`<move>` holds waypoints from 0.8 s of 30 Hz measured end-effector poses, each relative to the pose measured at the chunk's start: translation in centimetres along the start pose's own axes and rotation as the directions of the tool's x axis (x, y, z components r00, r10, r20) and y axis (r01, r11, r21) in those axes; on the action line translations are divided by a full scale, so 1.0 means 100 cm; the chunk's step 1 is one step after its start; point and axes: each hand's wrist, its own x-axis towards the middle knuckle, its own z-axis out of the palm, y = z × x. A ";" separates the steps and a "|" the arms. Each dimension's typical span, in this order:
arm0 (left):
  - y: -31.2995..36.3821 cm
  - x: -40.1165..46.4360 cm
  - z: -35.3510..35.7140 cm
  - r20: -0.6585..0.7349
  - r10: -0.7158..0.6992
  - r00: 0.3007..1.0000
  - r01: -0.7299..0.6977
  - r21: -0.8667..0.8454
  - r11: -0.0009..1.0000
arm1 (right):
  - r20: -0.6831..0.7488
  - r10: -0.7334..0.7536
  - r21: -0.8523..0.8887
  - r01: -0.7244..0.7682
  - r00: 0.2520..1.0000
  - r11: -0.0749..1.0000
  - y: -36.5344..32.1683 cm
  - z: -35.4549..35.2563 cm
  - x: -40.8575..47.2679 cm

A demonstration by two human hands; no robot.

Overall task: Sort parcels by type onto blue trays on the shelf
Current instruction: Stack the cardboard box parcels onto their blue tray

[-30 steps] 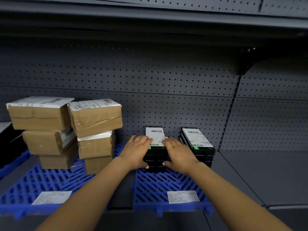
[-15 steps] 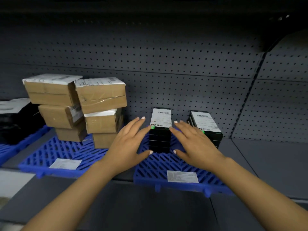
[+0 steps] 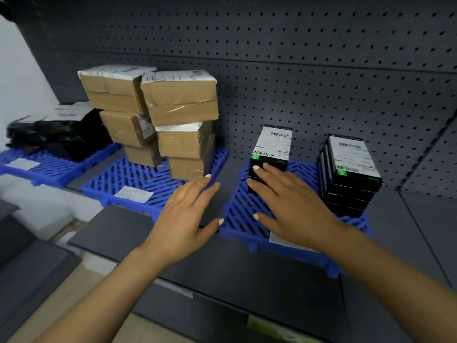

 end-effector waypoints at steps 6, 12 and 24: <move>-0.026 -0.004 -0.002 -0.018 -0.093 0.995 0.094 0.027 0.995 | 0.048 0.003 0.061 -0.006 0.999 0.998 -0.003 0.006 0.021; -0.060 -0.002 0.002 -0.029 -0.193 0.981 0.187 -0.149 0.971 | -0.017 0.048 0.020 -0.047 0.999 0.999 -0.015 0.023 0.053; -0.152 0.042 0.002 -0.160 0.071 0.984 -0.071 0.004 0.997 | -0.165 0.189 0.095 -0.175 0.968 0.980 -0.064 0.036 0.129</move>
